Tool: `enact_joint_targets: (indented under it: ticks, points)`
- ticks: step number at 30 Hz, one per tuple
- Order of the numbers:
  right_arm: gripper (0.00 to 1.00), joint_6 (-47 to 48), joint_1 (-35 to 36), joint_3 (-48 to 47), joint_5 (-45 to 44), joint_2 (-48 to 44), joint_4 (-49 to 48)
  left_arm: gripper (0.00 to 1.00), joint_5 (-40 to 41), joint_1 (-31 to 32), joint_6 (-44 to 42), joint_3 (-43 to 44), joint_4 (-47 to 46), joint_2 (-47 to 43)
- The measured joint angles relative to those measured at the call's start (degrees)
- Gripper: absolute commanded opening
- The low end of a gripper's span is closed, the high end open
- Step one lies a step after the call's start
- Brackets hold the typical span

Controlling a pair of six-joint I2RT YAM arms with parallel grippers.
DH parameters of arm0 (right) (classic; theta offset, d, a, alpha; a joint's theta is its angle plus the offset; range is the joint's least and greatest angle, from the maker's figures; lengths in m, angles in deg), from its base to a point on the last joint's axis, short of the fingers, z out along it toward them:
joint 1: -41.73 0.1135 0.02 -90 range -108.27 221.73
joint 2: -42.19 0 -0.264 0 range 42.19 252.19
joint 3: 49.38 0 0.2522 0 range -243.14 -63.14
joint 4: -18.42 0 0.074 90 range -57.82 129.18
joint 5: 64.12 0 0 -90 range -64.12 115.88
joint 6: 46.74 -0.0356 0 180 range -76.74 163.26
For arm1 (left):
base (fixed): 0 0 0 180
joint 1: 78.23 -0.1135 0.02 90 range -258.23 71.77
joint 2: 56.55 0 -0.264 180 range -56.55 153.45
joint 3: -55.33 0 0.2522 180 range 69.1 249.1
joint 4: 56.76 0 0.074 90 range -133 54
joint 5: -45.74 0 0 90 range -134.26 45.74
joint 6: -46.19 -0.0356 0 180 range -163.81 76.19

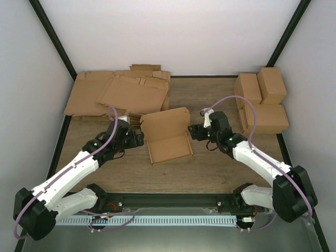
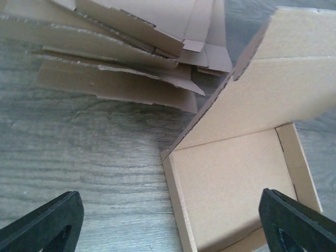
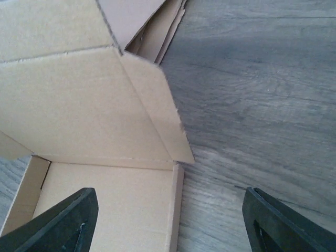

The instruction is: Fold the paper box

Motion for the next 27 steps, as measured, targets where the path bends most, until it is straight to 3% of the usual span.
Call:
enact_joint_targets:
  ticks: [3,7,10,12,20,27]
  points:
    - [0.76,1.6,-3.0,-1.7,2.6,1.4,0.7,0.80,-1.1,-0.6,-1.3,0.2,-0.9,0.2]
    - [0.76,4.4,-8.1,-6.6,7.3,6.2,2.1,0.76,-1.4,-0.9,-3.4,3.3,-1.5,3.2]
    - [0.69,7.7,-10.8,-9.6,12.0,8.4,2.4,0.73,-1.4,-0.9,-4.4,5.9,-2.3,6.1]
    - [0.62,9.8,-11.4,-11.6,14.1,9.7,2.9,0.70,-1.4,-1.0,-4.5,7.0,-2.7,7.6]
    - [0.60,16.3,-11.4,-17.7,22.1,14.1,5.2,0.62,-3.3,-1.0,-5.2,9.5,-3.4,13.1]
    - [0.52,17.1,-11.3,-17.8,25.1,15.1,5.1,0.59,-5.3,-1.0,-6.0,10.7,-3.9,17.0]
